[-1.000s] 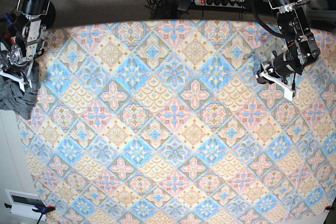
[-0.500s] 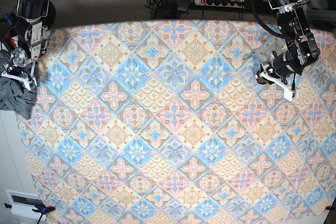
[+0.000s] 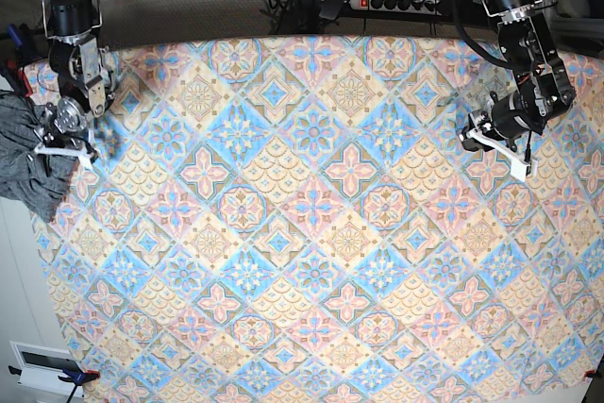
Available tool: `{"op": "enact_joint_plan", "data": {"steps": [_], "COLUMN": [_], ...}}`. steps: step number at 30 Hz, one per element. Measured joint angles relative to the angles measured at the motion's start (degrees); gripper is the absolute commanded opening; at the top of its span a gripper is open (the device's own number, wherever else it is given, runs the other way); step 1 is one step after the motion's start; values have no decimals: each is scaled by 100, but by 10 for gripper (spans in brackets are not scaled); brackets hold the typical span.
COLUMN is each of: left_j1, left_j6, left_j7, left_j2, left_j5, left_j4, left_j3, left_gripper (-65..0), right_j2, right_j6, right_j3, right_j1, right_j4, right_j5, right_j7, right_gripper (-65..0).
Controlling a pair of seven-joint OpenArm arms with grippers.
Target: Layout the t-shirt on the table in an organized manner, then fold the t-shirt properly
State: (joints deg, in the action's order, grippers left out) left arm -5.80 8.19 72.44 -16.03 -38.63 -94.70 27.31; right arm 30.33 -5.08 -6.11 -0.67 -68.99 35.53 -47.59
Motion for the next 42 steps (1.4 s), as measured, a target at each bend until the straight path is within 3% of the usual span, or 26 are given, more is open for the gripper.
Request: {"op": "enact_joint_plan", "data": {"steps": [4,8,10,14,24,27,30,35,37,42], "left_j1": [11,9,9,15,7,9,4,2,9,20], "left_j6": [2,2,4,4,2,2,2,0,0,-2], "left_j7": [-2,0,0,0,-2,0,0,-2,0,-4], "left_j2": [15,15,15,15,15,15,17,15,26,0], "left_j5": [-2,0,-20,-46,2,0,2,22,-7,22], "left_j4": [0,0,0,0,0,0,0,0,0,0], "left_j3": [0,0,0,0,0,0,0,2,-4,9], "left_gripper": [-557,-557,-557,-557,-557,-557,-557,-557,-557,-557], "right_j2": [-50,-437,-474,-664,-671,-699,-914,-1338,-1598,-1670], "right_j6": [26,76,31,33,15,24,4,-2,44,-76], "right_j3": [-407,-573,-568,-575,-579,-573,-568,-542,-538,-221], "right_j1": [-345,-413,-568,-826,-1139,-1163,-1137,-1126,-1139,-387], "right_j4": [-24,-33,-9,28,46,24,-87,-1082,-1572,-2138], "right_j5": [22,330,-26,24,7,11,348,1604,1722,1598], "right_j7": [-101,-337,-310,-221,-214,-219,-227,-264,-208,-208], "right_gripper": [-515,-515,-515,-513,-509,-480,-430,-363,-361,-361]}}
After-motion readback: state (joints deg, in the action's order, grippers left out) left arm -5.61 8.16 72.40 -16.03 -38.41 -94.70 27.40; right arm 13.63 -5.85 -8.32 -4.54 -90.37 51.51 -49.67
